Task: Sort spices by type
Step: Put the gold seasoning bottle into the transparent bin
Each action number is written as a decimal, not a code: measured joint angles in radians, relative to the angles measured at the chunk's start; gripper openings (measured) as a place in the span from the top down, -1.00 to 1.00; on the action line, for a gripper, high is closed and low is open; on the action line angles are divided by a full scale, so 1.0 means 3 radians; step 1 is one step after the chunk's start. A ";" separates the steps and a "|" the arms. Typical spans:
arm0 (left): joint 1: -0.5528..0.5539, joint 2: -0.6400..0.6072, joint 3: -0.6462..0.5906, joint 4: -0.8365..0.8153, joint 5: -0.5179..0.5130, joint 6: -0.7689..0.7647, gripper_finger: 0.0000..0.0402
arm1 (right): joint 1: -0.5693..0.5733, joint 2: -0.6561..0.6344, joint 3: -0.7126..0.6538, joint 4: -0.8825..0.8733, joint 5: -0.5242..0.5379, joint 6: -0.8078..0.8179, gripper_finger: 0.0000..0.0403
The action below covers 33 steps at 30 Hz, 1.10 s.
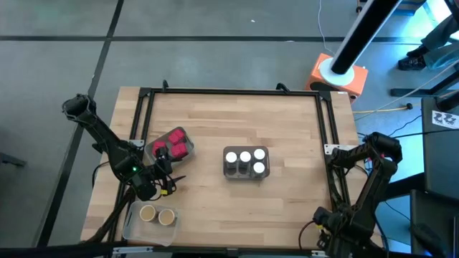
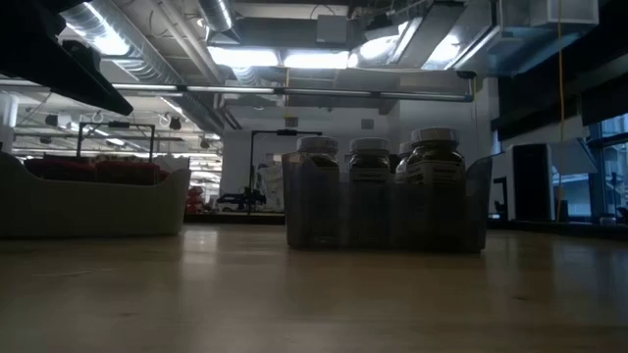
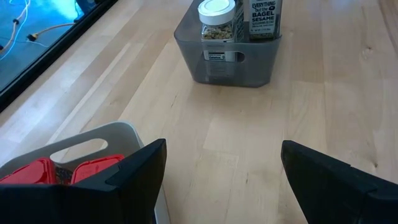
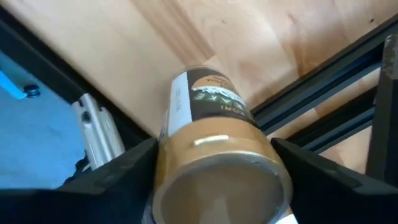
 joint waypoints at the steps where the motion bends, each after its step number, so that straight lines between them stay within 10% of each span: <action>1: 0.0000 0.0000 0.0000 0.0001 -0.0001 0.0000 -0.50 | 0.0000 0.0000 -0.0024 0.0003 -0.0016 -0.0005 -0.49; 33: 0.0000 0.0000 0.0001 0.0001 -0.0001 0.0001 -0.50 | -0.1141 -0.0043 -0.0061 0.0126 0.0438 -0.1530 -0.43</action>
